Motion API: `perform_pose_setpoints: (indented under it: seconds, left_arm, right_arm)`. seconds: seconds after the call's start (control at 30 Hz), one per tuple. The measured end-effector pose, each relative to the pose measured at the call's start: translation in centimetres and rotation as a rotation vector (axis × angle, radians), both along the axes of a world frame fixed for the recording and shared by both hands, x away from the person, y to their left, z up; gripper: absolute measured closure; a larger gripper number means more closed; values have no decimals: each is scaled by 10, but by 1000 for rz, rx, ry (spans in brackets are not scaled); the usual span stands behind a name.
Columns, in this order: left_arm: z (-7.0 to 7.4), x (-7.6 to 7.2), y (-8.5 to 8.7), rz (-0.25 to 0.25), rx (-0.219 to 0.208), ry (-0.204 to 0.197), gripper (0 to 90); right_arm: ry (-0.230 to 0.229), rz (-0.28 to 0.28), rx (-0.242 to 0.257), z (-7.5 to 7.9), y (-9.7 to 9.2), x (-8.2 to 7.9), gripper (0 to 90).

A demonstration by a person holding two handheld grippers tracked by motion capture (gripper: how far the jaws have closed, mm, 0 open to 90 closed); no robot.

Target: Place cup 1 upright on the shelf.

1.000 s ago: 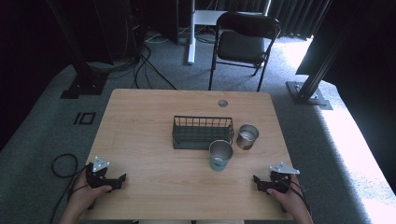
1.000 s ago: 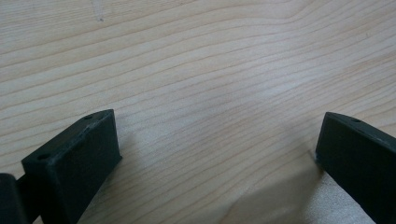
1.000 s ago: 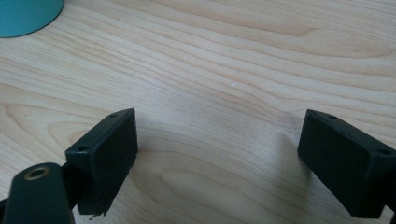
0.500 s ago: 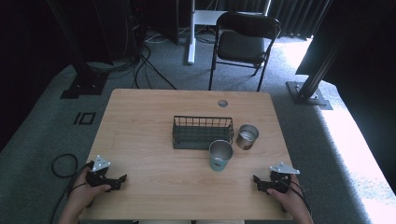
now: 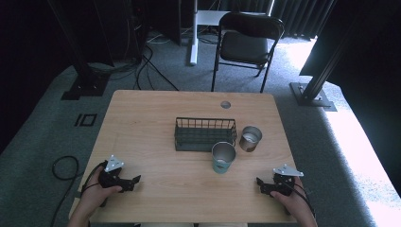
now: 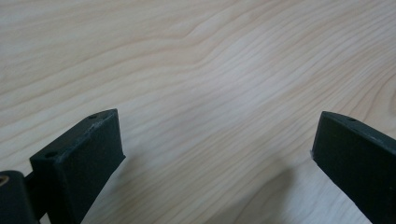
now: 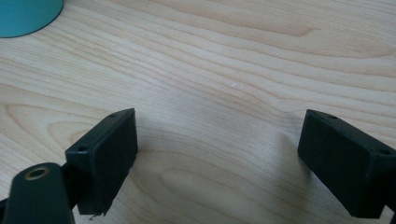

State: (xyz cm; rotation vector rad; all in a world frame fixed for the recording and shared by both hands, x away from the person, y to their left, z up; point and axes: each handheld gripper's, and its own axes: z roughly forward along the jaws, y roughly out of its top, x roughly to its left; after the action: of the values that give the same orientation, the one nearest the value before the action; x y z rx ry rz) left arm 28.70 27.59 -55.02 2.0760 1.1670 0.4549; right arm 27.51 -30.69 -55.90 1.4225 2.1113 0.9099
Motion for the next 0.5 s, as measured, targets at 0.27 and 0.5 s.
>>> perform_pose_setpoints:
  seconds: [0.27,0.5]
  left_arm:
    - [4,4,-22,-64,-3,-30,25]
    - [6,7,-42,-117,-12,-46,25]
  right_arm:
    - [0,0,0,0,0,0,116]
    - [0,0,0,0,0,0,115]
